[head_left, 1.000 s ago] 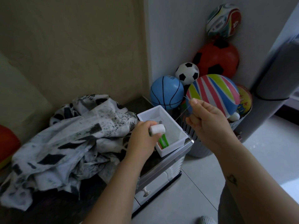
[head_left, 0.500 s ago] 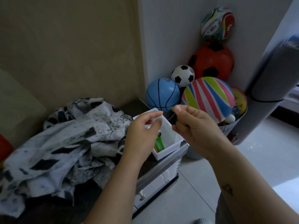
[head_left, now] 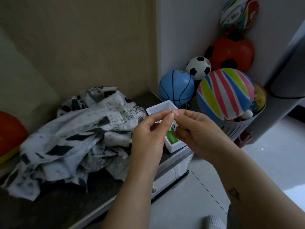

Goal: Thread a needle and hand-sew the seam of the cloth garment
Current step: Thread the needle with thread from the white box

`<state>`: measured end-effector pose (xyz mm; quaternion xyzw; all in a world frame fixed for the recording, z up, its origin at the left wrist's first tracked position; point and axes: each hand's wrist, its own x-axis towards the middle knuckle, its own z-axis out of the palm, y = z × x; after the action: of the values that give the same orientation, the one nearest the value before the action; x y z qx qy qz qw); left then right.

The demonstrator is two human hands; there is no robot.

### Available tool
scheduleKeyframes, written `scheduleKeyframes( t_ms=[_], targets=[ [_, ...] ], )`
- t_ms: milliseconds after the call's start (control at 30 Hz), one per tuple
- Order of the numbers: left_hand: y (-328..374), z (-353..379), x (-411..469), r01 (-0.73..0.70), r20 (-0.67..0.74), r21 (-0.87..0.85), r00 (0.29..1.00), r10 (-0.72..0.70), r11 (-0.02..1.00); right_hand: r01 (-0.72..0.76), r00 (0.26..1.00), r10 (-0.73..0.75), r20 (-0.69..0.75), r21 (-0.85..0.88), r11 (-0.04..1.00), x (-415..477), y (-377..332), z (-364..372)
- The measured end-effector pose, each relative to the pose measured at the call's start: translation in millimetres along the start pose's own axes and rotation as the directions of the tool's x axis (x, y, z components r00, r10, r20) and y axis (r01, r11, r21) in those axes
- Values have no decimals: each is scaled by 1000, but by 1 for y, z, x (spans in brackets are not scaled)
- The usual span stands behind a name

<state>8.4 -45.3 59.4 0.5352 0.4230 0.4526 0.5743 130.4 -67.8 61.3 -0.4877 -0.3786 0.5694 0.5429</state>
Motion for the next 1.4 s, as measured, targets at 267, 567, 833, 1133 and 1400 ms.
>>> scheduleKeyframes(
  t_ms=[267, 567, 833, 1133, 1400],
  targets=[
    [0, -5, 4, 61, -62, -169, 995, -72, 984, -42, 999, 41, -14, -61, 997, 2, -1, 10],
    [10, -27, 5, -10, 96, 36, 995, 7, 999, 160, 952, -211, -223, -229, 960, 1, -9, -2],
    [10, -26, 2, -146, 376, 221, 925, 53, 964, 218, 974, -191, 124, -273, 937, -5, -13, 10],
    [13, -27, 2, -143, 177, 159, 977, 114, 977, 176, 977, -142, 157, -232, 957, 2, -4, 5],
    [10, -30, 6, -69, -42, 89, 996, 73, 994, 199, 972, -235, -20, -471, 860, 1, -3, 19]
  ],
)
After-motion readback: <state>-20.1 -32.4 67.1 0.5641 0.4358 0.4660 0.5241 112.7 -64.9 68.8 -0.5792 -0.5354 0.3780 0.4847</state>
